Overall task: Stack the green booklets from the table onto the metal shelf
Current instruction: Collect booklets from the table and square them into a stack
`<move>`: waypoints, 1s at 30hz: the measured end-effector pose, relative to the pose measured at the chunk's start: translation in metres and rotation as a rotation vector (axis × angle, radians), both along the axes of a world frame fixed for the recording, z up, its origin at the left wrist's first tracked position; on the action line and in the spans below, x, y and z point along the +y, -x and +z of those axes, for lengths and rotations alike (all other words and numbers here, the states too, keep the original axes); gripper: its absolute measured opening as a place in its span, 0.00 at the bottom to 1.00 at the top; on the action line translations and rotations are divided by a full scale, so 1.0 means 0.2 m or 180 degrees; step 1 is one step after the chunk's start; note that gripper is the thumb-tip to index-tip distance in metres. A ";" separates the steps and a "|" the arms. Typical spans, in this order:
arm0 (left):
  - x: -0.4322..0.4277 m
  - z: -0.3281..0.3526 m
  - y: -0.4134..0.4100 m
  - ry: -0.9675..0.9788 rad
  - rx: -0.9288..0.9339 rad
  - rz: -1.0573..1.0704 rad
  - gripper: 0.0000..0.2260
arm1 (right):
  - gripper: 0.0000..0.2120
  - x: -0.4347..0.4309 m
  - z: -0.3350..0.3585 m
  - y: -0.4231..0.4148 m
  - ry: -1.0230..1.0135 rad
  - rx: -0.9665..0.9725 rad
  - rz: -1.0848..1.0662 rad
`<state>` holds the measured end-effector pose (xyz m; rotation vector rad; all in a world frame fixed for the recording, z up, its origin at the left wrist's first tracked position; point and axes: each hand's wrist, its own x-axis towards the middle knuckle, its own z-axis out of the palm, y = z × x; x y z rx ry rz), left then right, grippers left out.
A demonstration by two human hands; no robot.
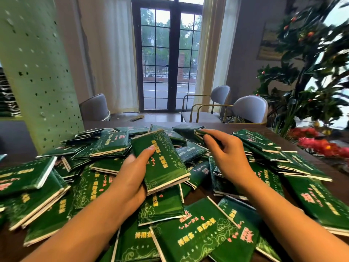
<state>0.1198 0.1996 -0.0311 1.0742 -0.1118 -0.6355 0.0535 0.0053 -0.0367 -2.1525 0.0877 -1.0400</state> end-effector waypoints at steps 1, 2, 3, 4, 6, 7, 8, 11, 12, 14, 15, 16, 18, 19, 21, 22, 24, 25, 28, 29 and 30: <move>0.01 -0.01 0.01 0.0031 -0.0055 -0.0006 0.19 | 0.12 0.02 0.01 0.01 -0.0059 -0.0097 0.0076; 0.00 -0.01 0.00 0.0008 -0.0098 -0.0051 0.19 | 0.14 0.04 0.02 0.01 -0.0092 -0.0172 0.0161; 0.00 -0.01 0.01 0.0045 -0.0097 -0.0106 0.20 | 0.15 0.06 0.02 0.02 -0.0081 -0.0224 0.0260; -0.01 -0.01 0.00 0.0066 -0.0084 -0.0087 0.21 | 0.15 0.08 0.02 0.02 -0.0014 -0.0252 0.0347; -0.01 -0.01 -0.01 0.0149 -0.0046 -0.0125 0.23 | 0.15 0.11 0.01 0.03 0.0237 -0.0255 0.0460; -0.02 -0.01 0.00 0.0210 -0.0023 -0.0221 0.25 | 0.16 0.13 0.00 0.03 0.0407 -0.0261 0.0504; -0.02 -0.01 0.00 0.0283 -0.0028 -0.0314 0.27 | 0.18 0.14 -0.01 0.03 0.0588 -0.0288 0.0566; -0.02 -0.01 0.00 0.0417 -0.0055 -0.0507 0.27 | 0.19 0.16 -0.03 0.02 0.1094 -0.0415 0.0783; -0.02 -0.01 0.00 0.0466 -0.0071 -0.0538 0.26 | 0.19 0.17 -0.03 0.02 0.1229 -0.0417 0.0839; -0.02 -0.01 0.00 0.0489 -0.0078 -0.0552 0.25 | 0.19 0.19 -0.04 0.02 0.1448 -0.0352 0.0958; -0.02 -0.01 -0.01 0.0484 -0.0060 -0.0551 0.24 | 0.19 0.20 -0.04 0.02 0.1543 -0.0307 0.1026; -0.02 -0.01 -0.01 0.0490 -0.0061 -0.0523 0.22 | 0.19 0.21 -0.04 0.02 0.1634 -0.0270 0.1093; -0.02 -0.01 -0.01 0.0436 -0.0112 -0.0313 0.14 | 0.19 0.22 -0.05 0.01 0.1756 -0.0210 0.1210; -0.03 -0.02 -0.01 0.0399 -0.0166 -0.0212 0.12 | 0.19 0.22 -0.05 0.01 0.1754 -0.0170 0.1259; -0.03 -0.02 -0.01 0.0375 -0.0279 -0.0110 0.11 | 0.20 0.22 -0.04 0.02 0.1559 -0.0091 0.1300; -0.02 -0.02 -0.01 0.0363 -0.0306 -0.0084 0.12 | 0.20 0.22 -0.04 0.02 0.1378 -0.0064 0.1272; -0.01 -0.02 -0.02 0.0321 -0.0289 -0.0036 0.14 | 0.20 0.21 -0.04 0.03 0.0996 -0.0080 0.1096; 0.00 -0.02 -0.02 0.0308 -0.0259 0.0017 0.14 | 0.20 0.20 -0.04 0.02 0.0813 -0.0087 0.0969; 0.01 0.00 -0.03 0.0371 -0.0221 0.0142 0.10 | 0.19 0.17 -0.04 0.00 0.0444 0.0125 0.0593; 0.02 0.00 -0.03 0.0422 -0.0232 0.0153 0.09 | 0.19 0.17 -0.04 -0.01 0.0454 0.0318 0.0472; 0.02 0.01 -0.02 0.0488 -0.0246 0.0148 0.11 | 0.18 0.15 -0.06 -0.01 0.0529 0.0559 0.0370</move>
